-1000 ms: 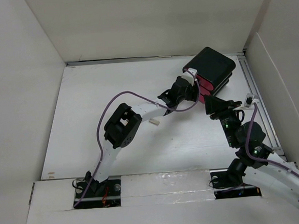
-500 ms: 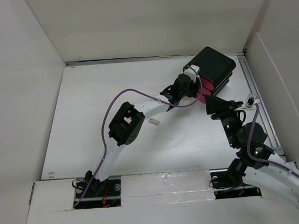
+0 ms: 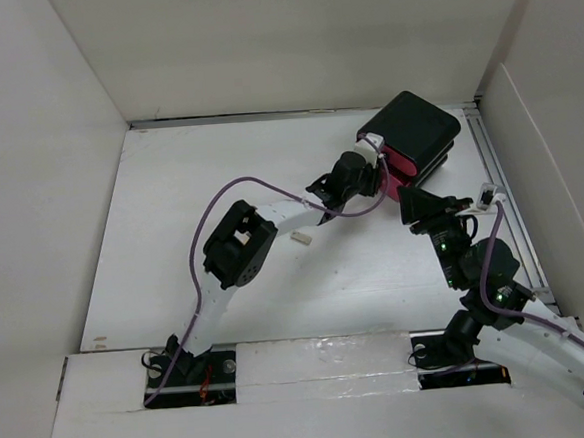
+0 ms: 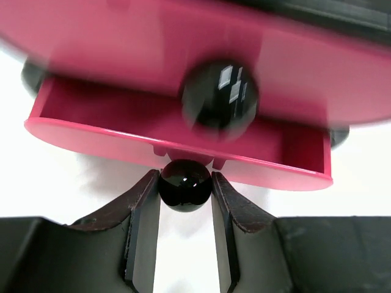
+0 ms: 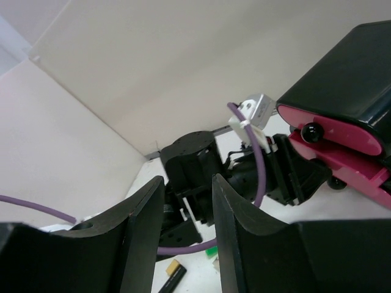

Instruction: Organize the desk

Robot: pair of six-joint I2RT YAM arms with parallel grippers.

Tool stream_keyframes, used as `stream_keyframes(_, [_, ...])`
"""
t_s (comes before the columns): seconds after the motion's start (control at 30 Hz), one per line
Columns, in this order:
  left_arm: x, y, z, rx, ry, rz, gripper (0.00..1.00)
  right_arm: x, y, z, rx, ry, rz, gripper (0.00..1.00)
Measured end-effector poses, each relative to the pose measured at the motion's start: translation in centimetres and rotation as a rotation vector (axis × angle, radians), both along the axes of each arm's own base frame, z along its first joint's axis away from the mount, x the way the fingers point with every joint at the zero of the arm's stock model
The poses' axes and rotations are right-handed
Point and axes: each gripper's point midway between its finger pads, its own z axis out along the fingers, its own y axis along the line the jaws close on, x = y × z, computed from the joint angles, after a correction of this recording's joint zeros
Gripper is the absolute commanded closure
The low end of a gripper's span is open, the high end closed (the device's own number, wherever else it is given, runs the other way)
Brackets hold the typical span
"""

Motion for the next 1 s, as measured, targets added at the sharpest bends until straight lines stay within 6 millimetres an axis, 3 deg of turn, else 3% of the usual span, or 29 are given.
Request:
stream_keyframes(0.27, [-4.0,4.3,-0.1,0.018,0.057,0.009,1.00,0.1,0.3,-0.1,-0.007,0.003,0.009,0.57])
stream_keyframes(0.67, [-7.3,7.9,-0.4,0.034,0.082,0.024,0.99,0.0,0.4,-0.1,-0.008,0.000,0.018,0.57])
stream_keyframes(0.77, [-7.6,8.1,-0.5,0.039,0.080,0.030,0.91,0.0,0.4,-0.1,-0.008,0.000,0.020,0.57])
stream_keyframes(0.9, [-7.6,8.0,-0.4,0.037,0.077,0.034,0.63,0.0,0.5,-0.1,-0.009,0.001,0.020,0.57])
stream_keyframes(0.93, [-7.6,8.0,-0.4,0.036,0.077,0.035,0.52,0.0,0.5,-0.1,-0.009,0.000,0.020,0.57])
stream_keyframes(1.0, [-7.6,8.0,-0.4,0.035,0.077,0.038,0.43,0.0,0.5,-0.1,-0.009,0.000,0.020,0.57])
